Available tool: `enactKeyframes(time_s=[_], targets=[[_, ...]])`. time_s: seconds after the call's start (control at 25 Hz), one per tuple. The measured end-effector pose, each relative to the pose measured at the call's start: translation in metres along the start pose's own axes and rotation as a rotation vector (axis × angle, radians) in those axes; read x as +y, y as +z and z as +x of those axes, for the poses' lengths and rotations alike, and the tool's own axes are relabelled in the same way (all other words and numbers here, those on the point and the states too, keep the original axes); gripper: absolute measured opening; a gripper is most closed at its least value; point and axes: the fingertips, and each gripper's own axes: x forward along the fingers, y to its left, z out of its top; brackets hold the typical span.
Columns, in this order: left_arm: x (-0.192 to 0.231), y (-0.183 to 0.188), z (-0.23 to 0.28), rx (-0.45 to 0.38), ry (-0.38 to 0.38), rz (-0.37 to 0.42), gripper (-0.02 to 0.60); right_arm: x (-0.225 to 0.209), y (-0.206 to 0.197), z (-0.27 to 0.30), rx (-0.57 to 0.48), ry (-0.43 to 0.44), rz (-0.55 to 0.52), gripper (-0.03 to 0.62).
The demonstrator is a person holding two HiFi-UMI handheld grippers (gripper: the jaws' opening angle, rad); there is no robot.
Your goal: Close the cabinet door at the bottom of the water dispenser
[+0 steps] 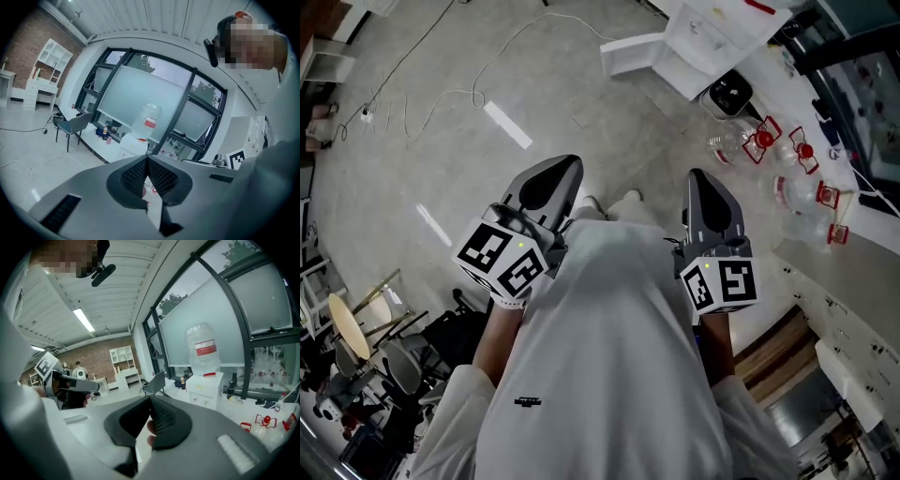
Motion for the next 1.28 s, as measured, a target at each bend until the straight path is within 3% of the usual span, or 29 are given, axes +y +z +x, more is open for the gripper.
enactKeyframes(time_s=[0.32,0.64,0.84,1.28], targets=[[-0.038,-0.014,0.041,0.050,-0.070,0.012,0.000,-0.042,-0.001,-0.015,-0.037,-0.064,0.055,0.011],[-0.027,0.003,0.093,0.099,-0.139,0.035,0.000,-0.079,0.004,0.005,-0.038,-0.140,0.072,0.011],[0.006,0.033,0.130,0.110,-0.184,0.031,0.000,-0.095,0.017,0.052,-0.041,-0.207,0.102,0.011],[0.122,0.142,0.196,0.124,-0.270,0.069,0.000,-0.097,0.075,0.192,-0.088,-0.311,0.090,0.009]])
